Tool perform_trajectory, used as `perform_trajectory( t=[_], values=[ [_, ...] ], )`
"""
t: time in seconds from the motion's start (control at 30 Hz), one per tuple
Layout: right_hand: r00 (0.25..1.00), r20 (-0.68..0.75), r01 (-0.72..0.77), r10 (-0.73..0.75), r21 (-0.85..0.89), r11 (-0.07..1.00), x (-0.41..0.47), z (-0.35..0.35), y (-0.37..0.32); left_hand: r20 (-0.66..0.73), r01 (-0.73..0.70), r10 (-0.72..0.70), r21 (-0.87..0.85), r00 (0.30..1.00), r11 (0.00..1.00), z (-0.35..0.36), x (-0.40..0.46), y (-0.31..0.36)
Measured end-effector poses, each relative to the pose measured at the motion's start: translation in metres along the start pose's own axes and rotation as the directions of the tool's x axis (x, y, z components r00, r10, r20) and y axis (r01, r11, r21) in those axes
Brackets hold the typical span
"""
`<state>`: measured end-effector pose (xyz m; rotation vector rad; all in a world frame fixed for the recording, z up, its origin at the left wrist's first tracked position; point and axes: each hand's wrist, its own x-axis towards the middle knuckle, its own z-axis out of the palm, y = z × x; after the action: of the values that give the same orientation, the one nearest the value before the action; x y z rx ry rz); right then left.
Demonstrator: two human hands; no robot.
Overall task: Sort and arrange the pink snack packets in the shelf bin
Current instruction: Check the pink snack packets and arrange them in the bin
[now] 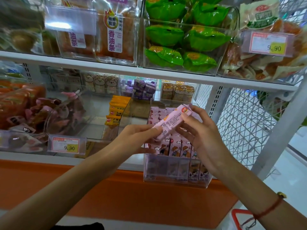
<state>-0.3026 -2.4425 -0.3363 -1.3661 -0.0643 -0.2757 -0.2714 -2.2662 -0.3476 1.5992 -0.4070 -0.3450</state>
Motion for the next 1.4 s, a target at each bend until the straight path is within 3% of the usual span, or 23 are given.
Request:
perform_trajectory(
  t=[0.07,0.17,0.3,0.5,0.83,0.9,1.0,1.13,1.23,1.33,1.4],
  values=[
    [0.998,0.025,0.059,-0.058,-0.044,0.997,-0.001,0.001,-0.002,-0.058,-0.151,0.161,0.158,0.985,0.976,-0.001,-0.001,-0.003],
    [0.993,0.061,0.105,-0.096,-0.164,0.981,-0.004,0.005,-0.004,-0.187,-0.353,0.451,0.397,0.873,0.847,-0.003,-0.004,-0.003],
    [1.0,0.027,0.017,-0.013,-0.158,0.987,-0.003,0.007,0.0,-0.158,-0.468,0.638,0.553,0.754,0.689,-0.005,-0.006,0.0],
    [0.997,0.076,-0.031,0.021,0.122,0.992,-0.003,0.002,-0.001,-0.186,-0.417,0.528,0.423,0.829,0.804,-0.001,-0.006,-0.001],
    [0.999,0.048,0.022,-0.021,-0.012,1.0,-0.001,-0.002,0.003,-0.195,-0.329,0.449,0.446,0.872,0.832,-0.002,-0.009,-0.001],
    [1.0,-0.003,0.002,-0.003,-0.047,0.999,0.0,-0.003,0.003,-0.173,-0.355,0.427,0.334,0.887,0.873,0.0,-0.012,0.003],
    [0.993,-0.043,-0.105,0.108,0.059,0.993,0.003,-0.009,0.004,-0.102,-0.372,0.376,0.056,0.921,0.927,0.006,-0.015,0.007],
    [0.967,-0.03,-0.245,0.252,0.155,0.957,0.004,-0.014,0.006,-0.085,-0.25,0.243,-0.079,0.966,0.965,0.01,-0.011,0.011],
    [0.985,-0.027,-0.17,0.173,0.088,0.981,0.001,-0.012,0.003,-0.114,-0.258,0.255,-0.005,0.96,0.966,0.008,-0.009,0.009],
    [0.992,-0.092,0.079,-0.089,-0.108,0.991,-0.005,-0.004,-0.006,-0.124,-0.347,0.404,0.328,0.907,0.879,0.003,-0.01,0.003],
    [0.959,-0.062,0.252,-0.276,-0.252,0.934,-0.011,0.004,-0.012,-0.134,-0.352,0.483,0.524,0.865,0.776,-0.001,-0.01,0.001]
  ],
)
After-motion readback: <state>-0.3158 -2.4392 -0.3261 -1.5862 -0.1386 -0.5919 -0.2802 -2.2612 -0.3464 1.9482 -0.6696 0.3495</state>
